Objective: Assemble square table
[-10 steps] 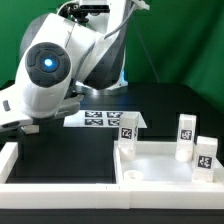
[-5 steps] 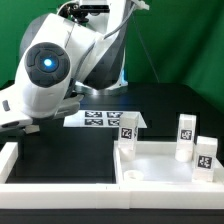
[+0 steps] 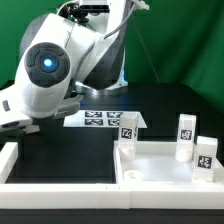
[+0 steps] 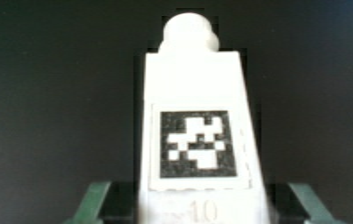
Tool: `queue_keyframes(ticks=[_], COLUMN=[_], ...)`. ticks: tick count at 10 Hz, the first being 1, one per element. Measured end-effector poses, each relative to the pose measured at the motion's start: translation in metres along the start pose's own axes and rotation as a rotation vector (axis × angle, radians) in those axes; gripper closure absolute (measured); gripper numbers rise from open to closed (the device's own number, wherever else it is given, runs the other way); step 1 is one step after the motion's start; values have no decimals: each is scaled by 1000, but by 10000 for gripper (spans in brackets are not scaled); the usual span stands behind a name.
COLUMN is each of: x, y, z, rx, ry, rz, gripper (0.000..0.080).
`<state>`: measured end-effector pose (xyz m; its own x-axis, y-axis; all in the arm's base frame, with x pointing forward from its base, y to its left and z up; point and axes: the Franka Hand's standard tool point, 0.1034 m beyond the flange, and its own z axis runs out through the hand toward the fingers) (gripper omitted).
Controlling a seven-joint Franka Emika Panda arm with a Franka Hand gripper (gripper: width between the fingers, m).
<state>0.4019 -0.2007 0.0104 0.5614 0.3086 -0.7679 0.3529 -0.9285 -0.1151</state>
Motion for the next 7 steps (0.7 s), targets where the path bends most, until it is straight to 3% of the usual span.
queue_keyframes(ticks=[2, 3, 4, 5, 6, 7], x=[2, -1, -6, -17, -16, -10], y=[-9, -16, -16, -12, -9, -6], z=[-53, -81, -95, -79, -77, -84], rx=[23, 24, 7, 21, 22, 1], ry=[-24, -25, 15, 30, 57, 141], rz=[38, 56, 33, 34, 38, 35], gripper=[509, 509, 509, 509, 509, 509])
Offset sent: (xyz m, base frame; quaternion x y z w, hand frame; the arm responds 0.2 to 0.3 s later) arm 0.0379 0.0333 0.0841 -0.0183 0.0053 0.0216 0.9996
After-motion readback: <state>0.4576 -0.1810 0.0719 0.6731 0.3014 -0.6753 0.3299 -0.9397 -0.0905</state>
